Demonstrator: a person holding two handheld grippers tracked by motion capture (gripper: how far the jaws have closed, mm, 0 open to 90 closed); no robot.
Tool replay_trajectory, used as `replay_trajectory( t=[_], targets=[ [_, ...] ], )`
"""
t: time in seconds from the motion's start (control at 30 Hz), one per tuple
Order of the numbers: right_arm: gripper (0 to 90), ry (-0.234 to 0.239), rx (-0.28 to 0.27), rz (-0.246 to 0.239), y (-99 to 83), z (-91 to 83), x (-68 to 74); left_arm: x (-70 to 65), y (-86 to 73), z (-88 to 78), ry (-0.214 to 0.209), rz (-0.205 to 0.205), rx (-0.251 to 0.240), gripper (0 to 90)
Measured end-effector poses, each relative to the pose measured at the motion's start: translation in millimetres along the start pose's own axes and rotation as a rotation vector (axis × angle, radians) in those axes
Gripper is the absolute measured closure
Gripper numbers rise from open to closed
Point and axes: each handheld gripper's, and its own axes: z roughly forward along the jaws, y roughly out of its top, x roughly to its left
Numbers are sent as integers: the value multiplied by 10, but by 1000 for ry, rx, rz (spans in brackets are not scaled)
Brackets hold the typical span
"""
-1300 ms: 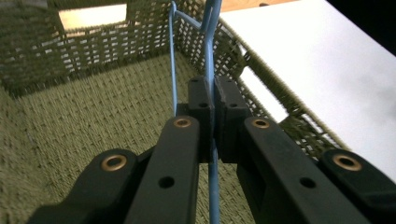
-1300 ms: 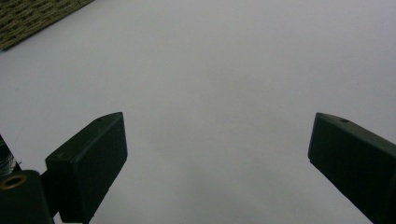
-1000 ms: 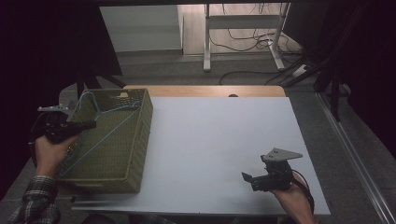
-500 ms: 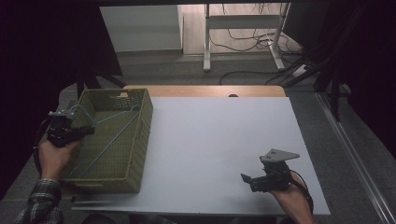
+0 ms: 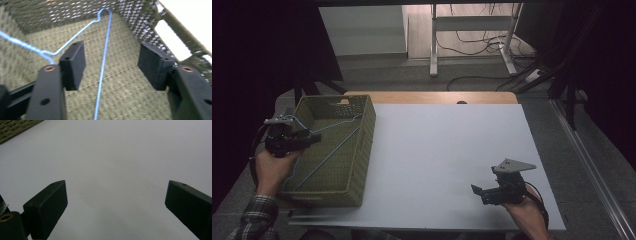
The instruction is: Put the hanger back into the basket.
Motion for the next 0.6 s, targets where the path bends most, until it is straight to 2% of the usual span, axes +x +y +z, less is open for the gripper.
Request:
replay_trajectory(
  t=[0.2,0.33,0.6],
  targets=[
    [39,3,-2,4,-3,-4,-16,-139,41,-38,-34,28,-25,255],
    [39,1,0,3,-7,0,-24,-217,44,-60,-59,59,-43,218],
    [39,1,6,3,-11,-3,-35,-352,17,-106,-103,77,-79,169]
  ],
)
